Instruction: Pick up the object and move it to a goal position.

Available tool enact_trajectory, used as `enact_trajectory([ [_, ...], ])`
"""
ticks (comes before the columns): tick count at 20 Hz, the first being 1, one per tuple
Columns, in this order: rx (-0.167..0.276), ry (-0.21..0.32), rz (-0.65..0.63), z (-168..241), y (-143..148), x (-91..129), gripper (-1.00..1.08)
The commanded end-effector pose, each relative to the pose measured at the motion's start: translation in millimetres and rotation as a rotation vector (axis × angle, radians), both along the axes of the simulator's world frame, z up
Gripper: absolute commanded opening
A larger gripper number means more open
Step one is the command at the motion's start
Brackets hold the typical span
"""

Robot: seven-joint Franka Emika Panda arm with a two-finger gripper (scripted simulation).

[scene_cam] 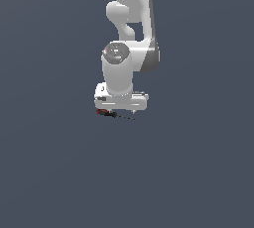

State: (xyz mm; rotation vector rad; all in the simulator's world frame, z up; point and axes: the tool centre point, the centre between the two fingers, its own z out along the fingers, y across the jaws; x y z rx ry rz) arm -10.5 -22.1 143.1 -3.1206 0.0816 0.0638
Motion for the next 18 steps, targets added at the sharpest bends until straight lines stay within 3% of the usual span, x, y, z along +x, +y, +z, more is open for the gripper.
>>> enact_trajectory([
  [1,0.0,0.0,0.0,0,0,0,1.0],
  [10,-0.006,-0.041,0.035,17,-7,12,1.0],
  [18,-0.007,-0.041,0.041,17,-7,11,1.0],
])
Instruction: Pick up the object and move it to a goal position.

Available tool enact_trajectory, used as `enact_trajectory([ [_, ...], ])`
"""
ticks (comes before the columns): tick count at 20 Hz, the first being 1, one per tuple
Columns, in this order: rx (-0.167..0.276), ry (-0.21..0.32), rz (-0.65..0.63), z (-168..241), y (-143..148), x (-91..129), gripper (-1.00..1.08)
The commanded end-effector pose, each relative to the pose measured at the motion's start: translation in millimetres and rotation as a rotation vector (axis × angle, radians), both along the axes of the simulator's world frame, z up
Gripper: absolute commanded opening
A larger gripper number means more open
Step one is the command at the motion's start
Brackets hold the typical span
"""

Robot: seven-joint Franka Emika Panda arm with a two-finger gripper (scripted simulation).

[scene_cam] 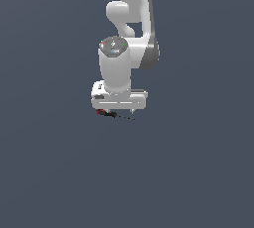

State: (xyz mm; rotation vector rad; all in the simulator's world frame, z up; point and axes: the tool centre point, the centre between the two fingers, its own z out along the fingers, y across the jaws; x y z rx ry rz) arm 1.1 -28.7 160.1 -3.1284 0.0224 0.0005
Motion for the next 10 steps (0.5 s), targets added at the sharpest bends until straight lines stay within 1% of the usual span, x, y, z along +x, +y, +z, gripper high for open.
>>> enact_trajectory([
  [1,0.0,0.0,0.008,-0.6,-0.5,-0.3,1.0],
  [10,-0.005,0.0,0.109,-9.0,-4.9,-5.2,1.0],
])
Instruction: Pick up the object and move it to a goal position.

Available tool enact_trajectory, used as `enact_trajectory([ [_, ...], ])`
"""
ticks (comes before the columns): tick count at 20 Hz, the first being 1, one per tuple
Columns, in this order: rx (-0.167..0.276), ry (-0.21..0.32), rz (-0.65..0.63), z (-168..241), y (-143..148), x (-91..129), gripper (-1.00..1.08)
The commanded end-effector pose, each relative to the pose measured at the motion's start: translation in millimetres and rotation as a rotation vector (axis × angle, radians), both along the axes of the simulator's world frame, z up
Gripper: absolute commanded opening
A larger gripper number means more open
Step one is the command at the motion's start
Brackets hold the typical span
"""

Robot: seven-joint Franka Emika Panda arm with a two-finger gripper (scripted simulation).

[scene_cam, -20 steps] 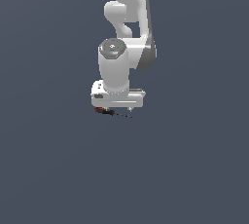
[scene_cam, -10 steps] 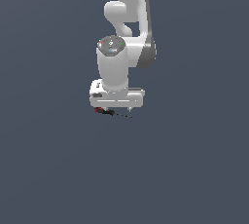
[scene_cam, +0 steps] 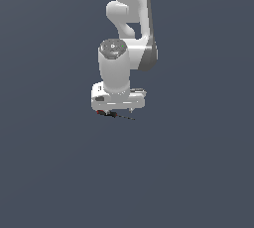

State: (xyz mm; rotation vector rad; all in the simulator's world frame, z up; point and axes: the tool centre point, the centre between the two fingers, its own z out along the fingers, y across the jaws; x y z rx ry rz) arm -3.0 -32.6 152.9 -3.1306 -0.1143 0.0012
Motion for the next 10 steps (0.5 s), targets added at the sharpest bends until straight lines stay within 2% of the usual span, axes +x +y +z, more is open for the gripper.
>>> enact_trajectory([
  [1,-0.002,0.0,0.039,-3,-2,-2,1.0],
  [10,-0.009,0.001,0.249,-20,-10,-12,1.0],
])
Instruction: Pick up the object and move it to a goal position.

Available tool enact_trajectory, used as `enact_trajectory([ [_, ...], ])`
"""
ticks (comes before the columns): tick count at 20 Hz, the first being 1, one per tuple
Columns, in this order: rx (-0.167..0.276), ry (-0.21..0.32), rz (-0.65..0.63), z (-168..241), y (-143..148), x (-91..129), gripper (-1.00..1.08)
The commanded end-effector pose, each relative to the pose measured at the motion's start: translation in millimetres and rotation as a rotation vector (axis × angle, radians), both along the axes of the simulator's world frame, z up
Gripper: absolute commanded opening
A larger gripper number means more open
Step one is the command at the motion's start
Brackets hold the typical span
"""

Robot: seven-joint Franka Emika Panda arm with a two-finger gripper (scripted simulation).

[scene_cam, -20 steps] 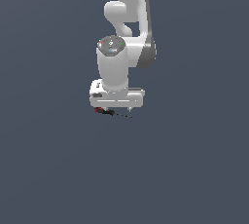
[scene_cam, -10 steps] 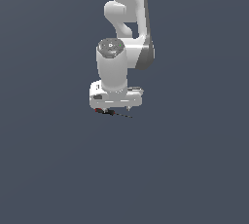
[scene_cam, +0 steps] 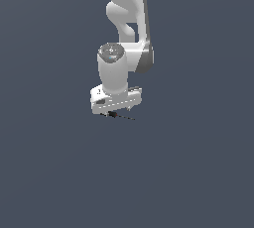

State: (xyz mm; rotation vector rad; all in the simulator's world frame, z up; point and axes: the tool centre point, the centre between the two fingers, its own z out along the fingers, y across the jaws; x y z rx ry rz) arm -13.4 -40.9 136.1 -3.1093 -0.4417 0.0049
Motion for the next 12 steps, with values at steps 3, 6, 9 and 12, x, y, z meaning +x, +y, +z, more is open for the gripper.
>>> enact_trajectory([
  [3,-0.003,0.001,0.12,-9,-4,-6,1.0],
  [6,-0.005,0.002,0.2,-15,-7,-10,1.0],
  [9,-0.006,0.002,0.281,-21,-9,-15,1.0],
  [12,-0.007,0.003,0.361,-27,-11,-19,1.0],
])
